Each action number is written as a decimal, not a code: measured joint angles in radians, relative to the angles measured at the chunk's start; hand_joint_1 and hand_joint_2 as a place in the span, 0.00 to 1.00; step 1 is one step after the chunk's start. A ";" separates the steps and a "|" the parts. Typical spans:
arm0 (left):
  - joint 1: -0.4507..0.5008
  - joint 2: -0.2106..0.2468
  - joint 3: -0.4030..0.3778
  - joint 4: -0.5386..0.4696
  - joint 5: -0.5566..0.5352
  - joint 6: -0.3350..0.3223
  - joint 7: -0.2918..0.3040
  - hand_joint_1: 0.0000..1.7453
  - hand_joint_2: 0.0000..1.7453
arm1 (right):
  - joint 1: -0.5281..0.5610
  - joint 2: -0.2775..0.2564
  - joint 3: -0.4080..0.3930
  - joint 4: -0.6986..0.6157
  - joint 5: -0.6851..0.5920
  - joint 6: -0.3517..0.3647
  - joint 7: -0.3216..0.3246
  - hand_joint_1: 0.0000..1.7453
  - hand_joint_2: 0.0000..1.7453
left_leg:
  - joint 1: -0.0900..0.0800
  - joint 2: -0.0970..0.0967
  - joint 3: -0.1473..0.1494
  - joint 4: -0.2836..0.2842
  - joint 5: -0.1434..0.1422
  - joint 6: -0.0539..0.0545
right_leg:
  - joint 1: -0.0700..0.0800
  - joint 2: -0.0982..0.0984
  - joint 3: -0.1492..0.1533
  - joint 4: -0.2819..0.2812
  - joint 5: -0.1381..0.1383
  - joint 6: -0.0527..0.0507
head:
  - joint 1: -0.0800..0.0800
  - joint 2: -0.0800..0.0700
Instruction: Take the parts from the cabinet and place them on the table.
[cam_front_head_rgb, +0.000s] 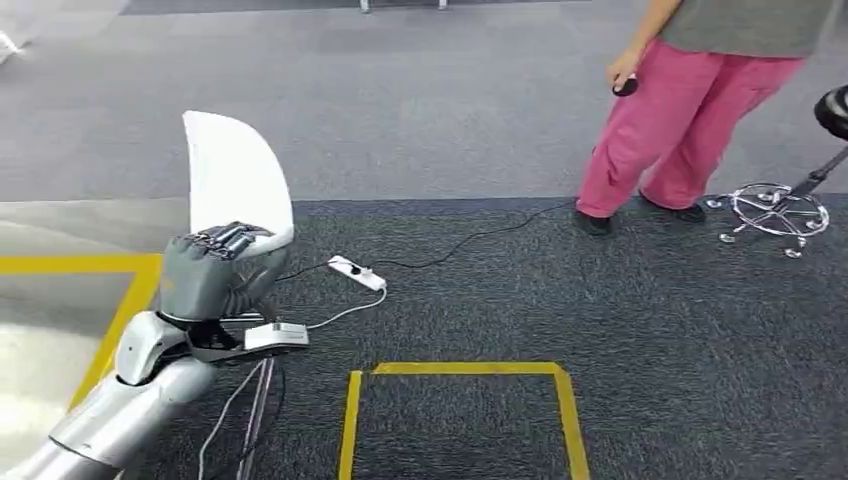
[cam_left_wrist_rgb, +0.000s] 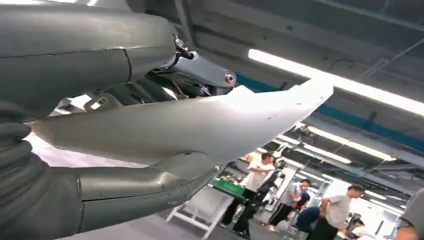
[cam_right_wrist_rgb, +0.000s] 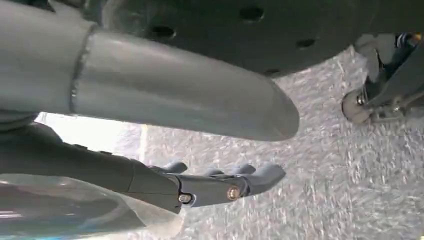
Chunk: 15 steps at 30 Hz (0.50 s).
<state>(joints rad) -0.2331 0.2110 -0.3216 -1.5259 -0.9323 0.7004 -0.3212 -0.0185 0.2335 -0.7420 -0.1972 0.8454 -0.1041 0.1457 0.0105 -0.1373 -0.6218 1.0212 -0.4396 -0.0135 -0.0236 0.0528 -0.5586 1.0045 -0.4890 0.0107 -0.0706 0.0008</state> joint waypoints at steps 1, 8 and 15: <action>-0.005 0.003 0.000 0.000 0.001 0.000 0.000 1.00 1.00 | 0.001 0.000 0.000 0.000 0.000 0.000 -0.002 0.00 0.00 | -0.006 0.063 -0.017 0.038 -0.026 -0.003 | 0.002 -0.010 0.004 -0.003 -0.001 -0.008 | -0.012 0.000; -0.003 0.001 -0.004 0.000 0.018 0.000 -0.002 1.00 1.00 | 0.000 0.000 -0.004 0.000 0.000 -0.001 -0.007 0.00 0.00 | 0.000 0.131 -0.046 0.129 -0.029 -0.009 | 0.013 -0.094 0.011 -0.002 -0.012 -0.014 | -0.013 0.000; -0.006 0.008 -0.008 0.000 0.039 -0.001 0.001 1.00 1.00 | -0.006 0.000 -0.014 0.000 -0.010 -0.003 -0.013 0.00 0.00 | -0.012 0.143 0.030 -0.016 -0.008 -0.001 | 0.017 -0.103 0.012 -0.002 -0.017 -0.009 | -0.011 0.000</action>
<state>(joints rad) -0.2386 0.2190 -0.3296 -1.5255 -0.8938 0.6996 -0.3197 -0.0249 0.2335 -0.7557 -0.1972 0.8354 -0.1076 0.1331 -0.0017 0.0057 -0.5916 1.0052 -0.4476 -0.0145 -0.0062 -0.0505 -0.5470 1.0025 -0.5060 0.0018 -0.0816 0.0008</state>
